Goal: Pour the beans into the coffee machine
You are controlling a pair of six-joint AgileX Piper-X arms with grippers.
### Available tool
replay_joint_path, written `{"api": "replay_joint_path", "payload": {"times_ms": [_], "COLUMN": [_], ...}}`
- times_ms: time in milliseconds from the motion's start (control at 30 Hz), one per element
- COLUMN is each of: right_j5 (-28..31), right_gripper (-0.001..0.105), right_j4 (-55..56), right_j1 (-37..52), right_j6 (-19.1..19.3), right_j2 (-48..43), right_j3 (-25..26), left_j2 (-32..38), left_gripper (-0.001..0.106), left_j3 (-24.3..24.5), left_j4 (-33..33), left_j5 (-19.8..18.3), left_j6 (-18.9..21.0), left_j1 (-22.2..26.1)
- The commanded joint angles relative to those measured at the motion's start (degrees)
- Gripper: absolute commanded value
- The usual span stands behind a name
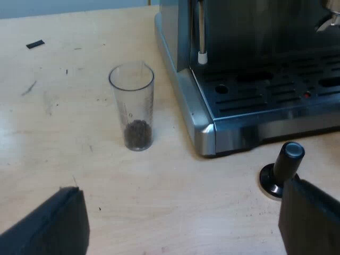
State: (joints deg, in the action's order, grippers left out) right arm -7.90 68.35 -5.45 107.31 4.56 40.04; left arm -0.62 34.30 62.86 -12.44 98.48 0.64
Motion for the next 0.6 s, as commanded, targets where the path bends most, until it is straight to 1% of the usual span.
{"api": "replay_joint_path", "payload": {"times_ms": [33,100,233,267,300,333,433,500,600], "right_j5": [-1.46,-2.04,-4.05,-4.15,-5.93,-6.58,-7.89,-9.86,-11.20], "right_gripper": [0.079,0.079,0.079,0.079,0.079,0.079,0.079,0.079,0.079], "right_j4": [-0.11,-0.11,-0.26,-0.28,-0.48,-0.72,-1.78,-3.58,-6.07], "right_j1": [0.30,0.30,0.30,0.30,0.30,0.01,-1.01,-2.63,-5.17], "right_j6": [2.23,3.04,7.09,7.09,9.33,10.02,11.01,12.63,12.88], "right_j2": [2.19,4.01,8.53,8.53,11.69,12.94,15.53,18.03,21.06], "right_j3": [2.88,4.82,8.57,8.77,10.99,11.91,13.44,14.91,16.02], "left_j2": [-2.42,-3.96,-7.48,-7.86,-8.50,-9.04,-9.61,-10.37,-10.75], "left_gripper": [0.090,0.090,0.090,0.090,0.090,0.090,0.090,0.090,0.090], "left_j3": [1.27,1.92,2.84,2.84,2.82,2.82,2.82,2.82,2.82], "left_j4": [-0.14,-0.14,-0.61,-0.84,-1.51,-2.27,-3.33,-4.08,-4.08], "left_j5": [0.25,0.25,0.25,0.25,0.25,0.25,0.25,0.25,0.25], "left_j6": [0.63,0.63,0.63,0.63,0.63,0.63,0.63,0.63,0.63], "left_j1": [-0.31,-0.31,-0.31,-0.31,-0.31,-0.31,-0.31,-0.31,-0.31]}}
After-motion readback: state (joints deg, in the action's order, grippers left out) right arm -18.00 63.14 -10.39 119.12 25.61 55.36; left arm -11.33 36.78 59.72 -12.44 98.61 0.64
